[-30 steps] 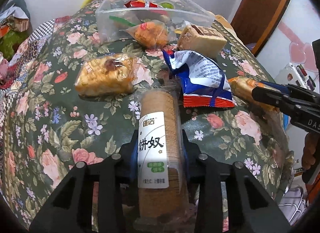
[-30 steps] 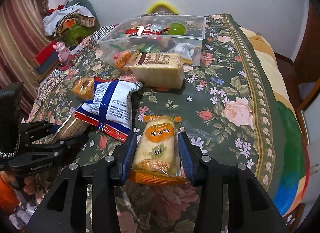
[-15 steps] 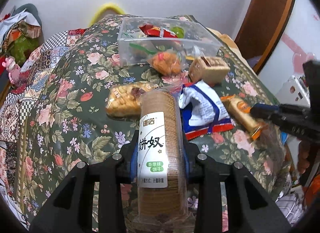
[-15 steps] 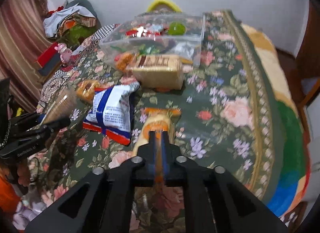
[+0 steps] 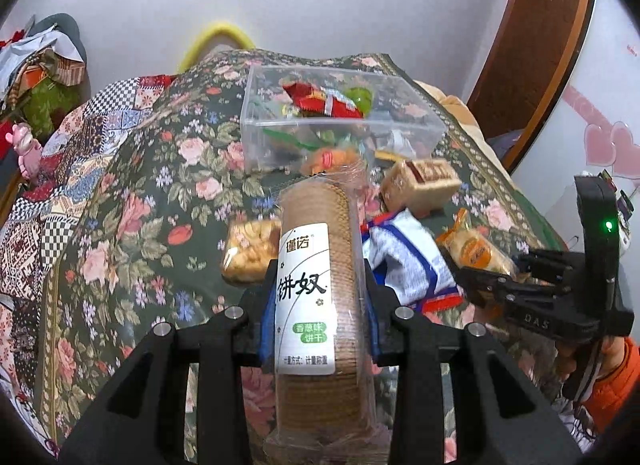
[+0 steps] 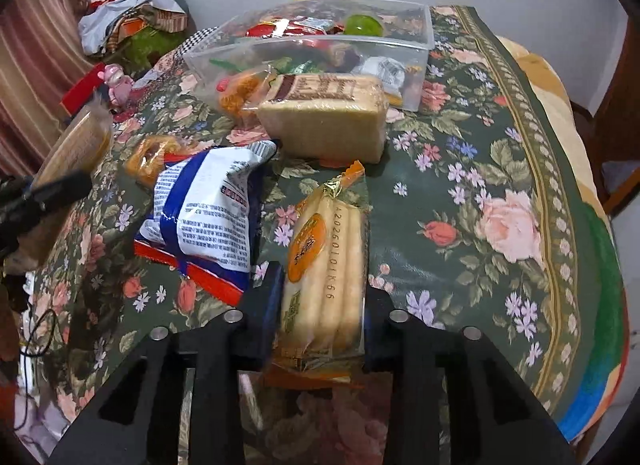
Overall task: Organize snacks
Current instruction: 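Carry the cracker tube and biscuit pack over the clear box with both grippers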
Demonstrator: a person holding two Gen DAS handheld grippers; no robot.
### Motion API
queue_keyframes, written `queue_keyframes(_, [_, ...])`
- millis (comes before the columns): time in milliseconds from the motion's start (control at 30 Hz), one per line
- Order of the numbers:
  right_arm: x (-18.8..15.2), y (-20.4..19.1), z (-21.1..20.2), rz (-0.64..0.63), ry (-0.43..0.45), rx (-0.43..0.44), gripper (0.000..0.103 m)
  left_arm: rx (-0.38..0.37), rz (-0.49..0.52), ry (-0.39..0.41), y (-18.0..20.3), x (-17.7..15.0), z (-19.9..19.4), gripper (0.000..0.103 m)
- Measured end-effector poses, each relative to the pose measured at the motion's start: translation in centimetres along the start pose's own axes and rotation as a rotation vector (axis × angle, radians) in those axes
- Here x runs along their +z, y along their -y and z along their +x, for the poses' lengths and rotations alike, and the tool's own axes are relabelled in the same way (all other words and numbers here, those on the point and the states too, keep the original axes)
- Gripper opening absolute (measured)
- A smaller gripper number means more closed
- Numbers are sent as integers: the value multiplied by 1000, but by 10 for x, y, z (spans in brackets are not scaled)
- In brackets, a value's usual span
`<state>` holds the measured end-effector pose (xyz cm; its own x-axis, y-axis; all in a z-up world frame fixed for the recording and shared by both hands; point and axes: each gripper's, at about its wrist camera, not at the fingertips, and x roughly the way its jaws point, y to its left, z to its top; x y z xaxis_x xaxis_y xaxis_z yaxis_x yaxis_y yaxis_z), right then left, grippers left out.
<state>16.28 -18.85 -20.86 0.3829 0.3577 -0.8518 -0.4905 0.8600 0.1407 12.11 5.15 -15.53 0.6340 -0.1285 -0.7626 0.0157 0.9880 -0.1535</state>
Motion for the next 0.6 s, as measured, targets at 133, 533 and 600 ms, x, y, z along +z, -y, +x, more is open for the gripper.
queue_keyframes(133, [5, 2, -13, -9, 45, -11, 22, 2, 5, 25, -1, 16, 0, 35])
queue_keyframes(533, [62, 7, -53, -13, 213, -13, 22, 4, 5, 115, -8, 88, 6, 35])
queue_keyframes(600, [74, 9, -56, -15, 238, -18, 22, 6, 6, 125, -9, 99, 9, 35])
